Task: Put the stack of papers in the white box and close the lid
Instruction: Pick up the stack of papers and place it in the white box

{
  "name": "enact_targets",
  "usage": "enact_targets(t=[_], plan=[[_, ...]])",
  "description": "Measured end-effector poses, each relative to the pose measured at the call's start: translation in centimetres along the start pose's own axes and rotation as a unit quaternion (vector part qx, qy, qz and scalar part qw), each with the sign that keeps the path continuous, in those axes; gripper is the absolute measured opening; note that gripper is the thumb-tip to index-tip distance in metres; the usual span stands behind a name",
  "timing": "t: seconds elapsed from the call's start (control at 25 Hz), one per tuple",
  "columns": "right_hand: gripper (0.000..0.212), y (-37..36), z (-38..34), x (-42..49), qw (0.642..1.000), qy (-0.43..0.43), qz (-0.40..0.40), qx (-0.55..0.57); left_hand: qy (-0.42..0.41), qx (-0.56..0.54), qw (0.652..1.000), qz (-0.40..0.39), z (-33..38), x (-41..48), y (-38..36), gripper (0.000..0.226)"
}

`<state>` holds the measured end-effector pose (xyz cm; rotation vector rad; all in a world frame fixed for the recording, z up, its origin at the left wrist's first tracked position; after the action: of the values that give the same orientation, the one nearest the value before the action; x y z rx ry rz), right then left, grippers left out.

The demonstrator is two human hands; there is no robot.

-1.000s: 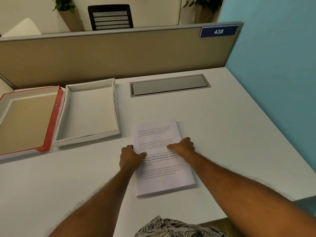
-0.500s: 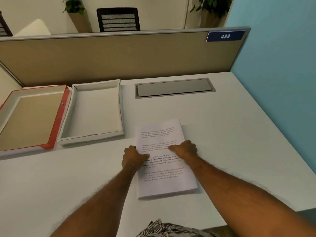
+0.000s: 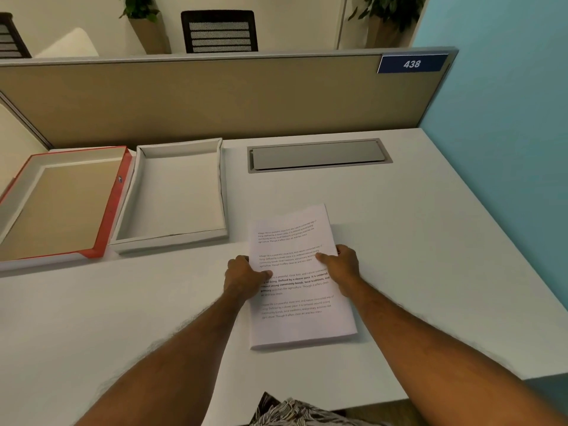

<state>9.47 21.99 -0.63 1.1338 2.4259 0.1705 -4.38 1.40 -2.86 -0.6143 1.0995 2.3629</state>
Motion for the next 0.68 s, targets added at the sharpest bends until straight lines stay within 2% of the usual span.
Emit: enact_targets(t=[0.12,0.2,0.28,0.36,0.44,0.52,0.68], plan=[[0.030,0.1,-0.7,-1.3,0.997,0.070,-0.013,0.023,-0.027,-0.048,0.998,-0.017,0.0,0.2,0.5,0.082],[0.028,0.8,-1.3,-2.0,0.992,0.094,-0.032,0.071,-0.027,-0.029,0.999,0.023,0.1,-0.3,0.8,0.089],[0.026,1.7,-2.0,-2.5,0.988,0.107,-0.048,0.103,-0.060,-0.047,0.996,0.039,0.7,-1.0,1.0,0.080],[0.029,2.7,-2.7,-2.9,0.985,0.119,-0.047,0.117,-0.113,-0.179,0.977,-0.011,1.9,-2.1,0.7,0.069],[0.032,3.5,-3.8,-3.2,0.983,0.150,-0.028,0.101,-0.146,-0.262,0.954,-0.019,3.3,-3.3,0.9,0.051],[0.033,4.1,-5.5,-3.3,0.979,0.193,0.001,0.072,-0.206,-0.260,0.943,0.024,5.6,-4.5,1.8,0.036],[0.033,4.8,-8.6,-3.0,0.963,0.263,0.009,0.052,-0.330,-0.274,0.900,0.076,9.1,-6.7,4.1,0.026]])
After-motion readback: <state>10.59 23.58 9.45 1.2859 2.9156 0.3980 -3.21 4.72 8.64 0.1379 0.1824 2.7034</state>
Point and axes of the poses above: each hand's wrist, its own x-axis towards the middle knuckle, its own y-axis out of the back of the hand, z = x × y, the point moved 4 cm from there along x, towards the middle knuckle, and after that the axes turned 7 degrees about y, right-handed, at the moved point
